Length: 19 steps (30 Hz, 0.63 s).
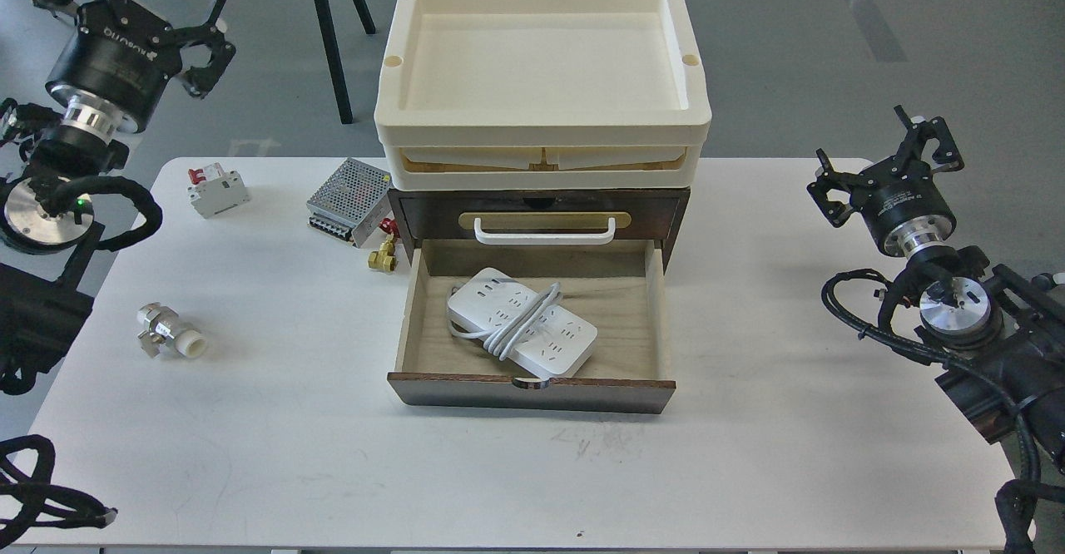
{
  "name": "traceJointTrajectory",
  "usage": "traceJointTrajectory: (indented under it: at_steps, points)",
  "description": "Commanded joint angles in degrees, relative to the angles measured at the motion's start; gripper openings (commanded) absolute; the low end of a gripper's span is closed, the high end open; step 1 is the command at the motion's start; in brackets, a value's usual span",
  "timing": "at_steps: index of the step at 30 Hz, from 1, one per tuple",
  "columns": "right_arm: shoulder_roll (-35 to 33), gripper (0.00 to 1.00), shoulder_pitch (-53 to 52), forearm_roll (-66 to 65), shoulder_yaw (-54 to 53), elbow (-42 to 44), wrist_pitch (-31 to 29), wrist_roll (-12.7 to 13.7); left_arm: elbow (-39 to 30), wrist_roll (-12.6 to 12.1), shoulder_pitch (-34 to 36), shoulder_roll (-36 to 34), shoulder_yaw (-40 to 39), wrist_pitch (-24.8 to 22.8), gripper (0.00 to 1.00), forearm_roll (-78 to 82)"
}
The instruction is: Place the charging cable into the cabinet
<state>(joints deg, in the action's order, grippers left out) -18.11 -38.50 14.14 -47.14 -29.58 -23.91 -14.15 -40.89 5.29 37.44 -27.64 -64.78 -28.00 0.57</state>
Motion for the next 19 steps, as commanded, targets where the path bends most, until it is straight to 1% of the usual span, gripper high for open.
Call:
traceJointTrajectory:
  at_steps: [1,4,7,11,19]
  points:
    - [-0.1,1.00,0.1,0.4,-1.5,0.1,0.1,0.0,3.9,0.1,-4.8,0.0,-0.1,0.0,1.00,-5.3]
    - [-0.1,1.00,0.2,0.4,-3.0,0.1,0.1,0.1,4.1,0.1,-8.6,0.6,-0.1,0.0,1.00,-5.9]
    - [-0.1,1.00,0.5,0.5,-5.1,0.0,-0.1,0.1,4.3,0.2,-10.5,1.1,0.1,0.0,1.00,-6.0]
    - [0.0,1.00,1.2,0.5,-9.1,0.0,-0.3,0.0,6.9,0.2,-10.5,3.8,0.6,0.0,1.00,-6.0]
    - [0.0,1.00,1.5,0.4,-8.5,-0.3,-0.6,-0.2,7.5,0.2,-10.1,4.3,0.8,0.0,1.00,-6.1]
